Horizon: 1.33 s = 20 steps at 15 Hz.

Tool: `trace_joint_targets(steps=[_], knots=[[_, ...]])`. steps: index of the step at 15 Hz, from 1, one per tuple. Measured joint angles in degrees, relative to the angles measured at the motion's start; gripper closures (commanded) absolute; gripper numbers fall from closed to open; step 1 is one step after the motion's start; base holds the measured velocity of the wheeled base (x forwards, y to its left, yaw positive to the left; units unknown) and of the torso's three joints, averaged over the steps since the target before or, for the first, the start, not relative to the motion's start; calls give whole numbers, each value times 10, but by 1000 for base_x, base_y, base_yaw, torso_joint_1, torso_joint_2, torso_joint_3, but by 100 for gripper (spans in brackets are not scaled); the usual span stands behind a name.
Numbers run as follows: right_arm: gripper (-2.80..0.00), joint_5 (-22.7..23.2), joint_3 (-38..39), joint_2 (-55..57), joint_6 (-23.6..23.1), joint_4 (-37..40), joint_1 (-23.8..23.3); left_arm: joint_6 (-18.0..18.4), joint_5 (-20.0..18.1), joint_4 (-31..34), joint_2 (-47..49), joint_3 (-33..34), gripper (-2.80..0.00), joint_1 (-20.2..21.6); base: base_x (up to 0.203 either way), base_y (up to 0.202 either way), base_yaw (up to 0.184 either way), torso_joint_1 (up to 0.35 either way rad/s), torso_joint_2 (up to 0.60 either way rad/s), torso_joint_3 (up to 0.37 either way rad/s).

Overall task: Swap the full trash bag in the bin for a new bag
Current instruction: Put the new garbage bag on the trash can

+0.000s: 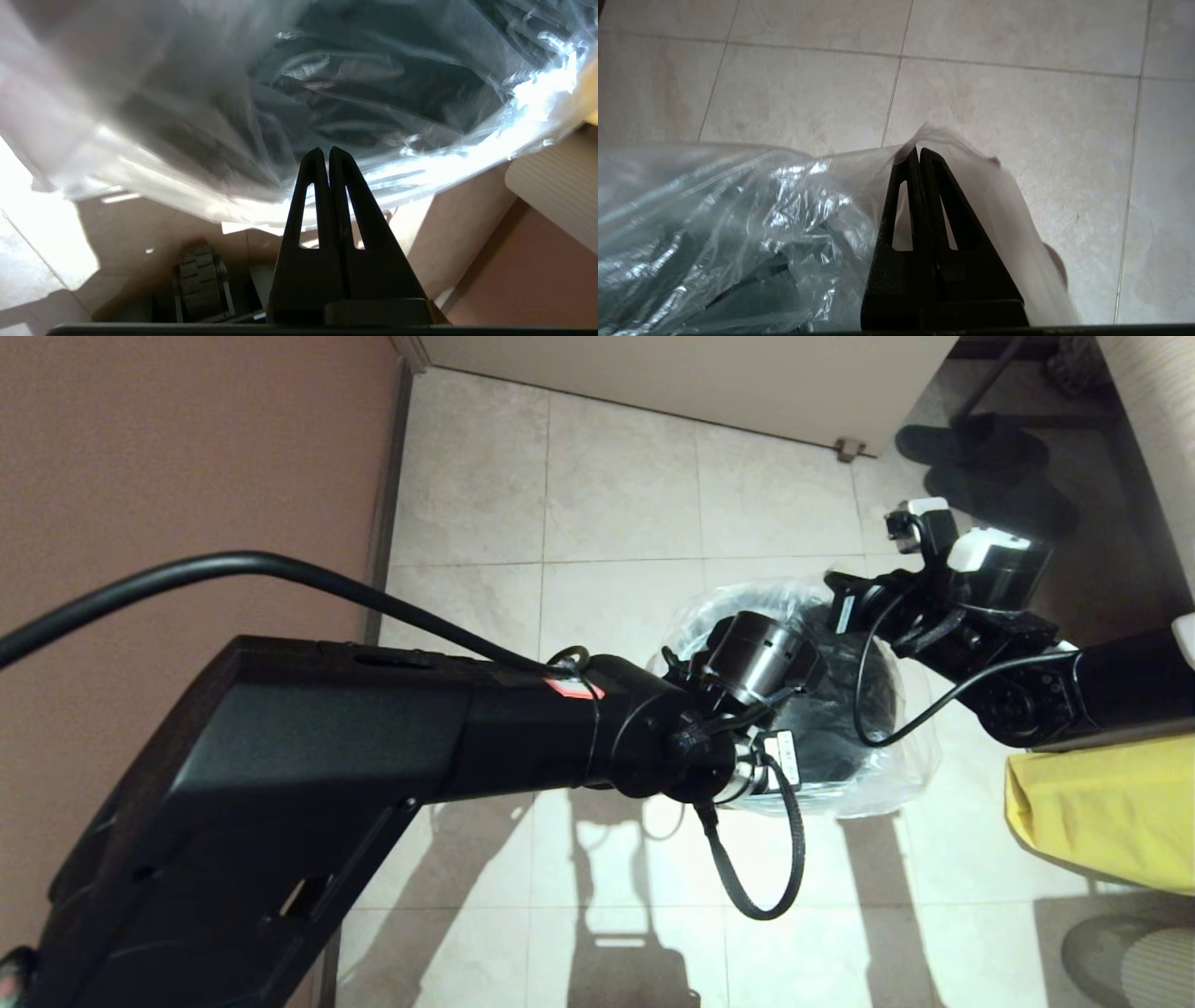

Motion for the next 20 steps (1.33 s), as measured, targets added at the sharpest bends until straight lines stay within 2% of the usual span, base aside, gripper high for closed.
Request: trace_joint_targets(steps=[3,7,13,17,20], knots=[[0,0,2,7,0,4,-9,0,0,-1,-1,-2,0,1,0,0,0,0,0,0],[0,2,10,7,9,57,-21,0,2,-3,-8,-15,0,1,0,0,0,0,0,0],[0,2,12,-25,22,116,-41,2,5,-5,-37,-37,0,29,0,0,0,0,0,0],[0,2,12,-89,76,183,-46,0,-4,-12,-48,-33,0,52,0,0,0,0,0,0],[0,2,18,-131,139,217,-45,4,-16,-17,-49,-33,0,44,0,0,0,0,0,0]])
